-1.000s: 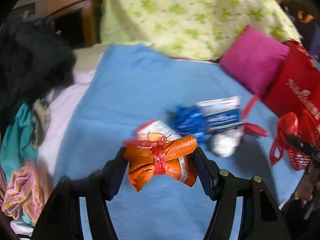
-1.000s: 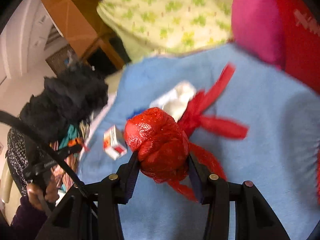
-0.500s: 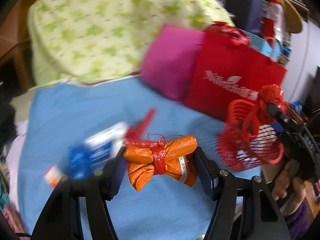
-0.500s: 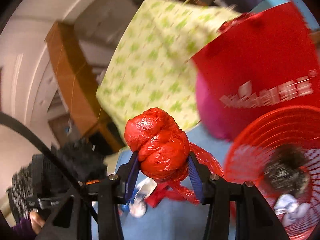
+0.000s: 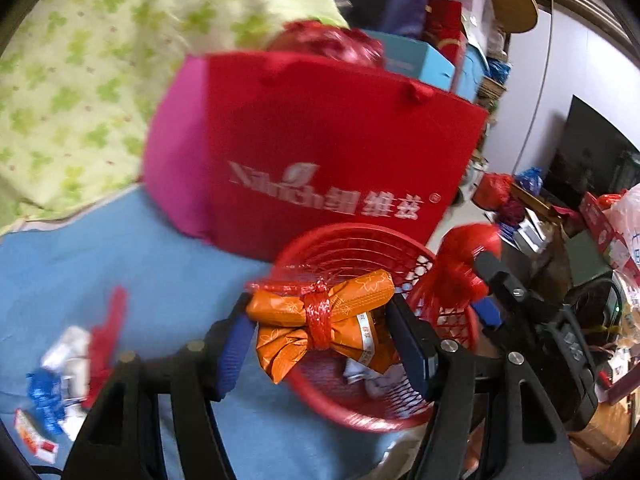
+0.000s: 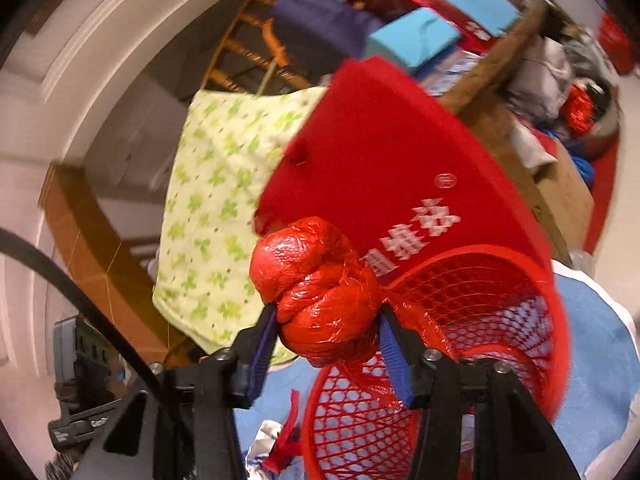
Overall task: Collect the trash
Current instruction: 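Carry the bundle and red bag over the red basket and open both grippers, then grasp the red-and-white medicine box with the left gripper while the right gripper grasps the white crumpled wrapper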
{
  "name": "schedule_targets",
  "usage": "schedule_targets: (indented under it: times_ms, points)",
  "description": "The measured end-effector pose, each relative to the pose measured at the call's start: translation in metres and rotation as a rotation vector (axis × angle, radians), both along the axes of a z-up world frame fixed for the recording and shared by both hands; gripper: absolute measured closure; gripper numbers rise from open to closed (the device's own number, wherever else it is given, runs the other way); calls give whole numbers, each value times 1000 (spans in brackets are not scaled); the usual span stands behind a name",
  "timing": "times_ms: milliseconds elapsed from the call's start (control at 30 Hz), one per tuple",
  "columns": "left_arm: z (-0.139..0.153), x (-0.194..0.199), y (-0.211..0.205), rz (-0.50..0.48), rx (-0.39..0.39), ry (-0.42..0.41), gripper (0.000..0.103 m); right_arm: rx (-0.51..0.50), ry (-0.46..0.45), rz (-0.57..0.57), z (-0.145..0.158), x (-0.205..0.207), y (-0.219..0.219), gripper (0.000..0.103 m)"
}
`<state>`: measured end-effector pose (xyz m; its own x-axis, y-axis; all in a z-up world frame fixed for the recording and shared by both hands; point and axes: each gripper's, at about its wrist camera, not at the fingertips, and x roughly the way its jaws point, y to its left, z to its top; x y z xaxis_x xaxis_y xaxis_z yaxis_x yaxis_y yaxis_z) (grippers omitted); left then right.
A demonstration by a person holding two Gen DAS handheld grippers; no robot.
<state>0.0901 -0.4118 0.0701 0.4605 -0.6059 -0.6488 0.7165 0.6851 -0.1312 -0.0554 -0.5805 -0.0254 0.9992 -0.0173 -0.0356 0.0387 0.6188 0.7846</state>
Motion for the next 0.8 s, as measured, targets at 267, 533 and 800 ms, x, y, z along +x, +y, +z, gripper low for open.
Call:
schedule_targets:
  times_ms: [267,533,800]
  points:
    - [-18,11,-4,30,-10,79,34,82,-26,-80,-11,-15,-25,16]
    - [-29,1,102,190,-34,52,33,-113,-54,-23,17,-3,16,16]
    - [-64,-5,278,572,-1,31,31,-397,-135,118,49,11,104,16]
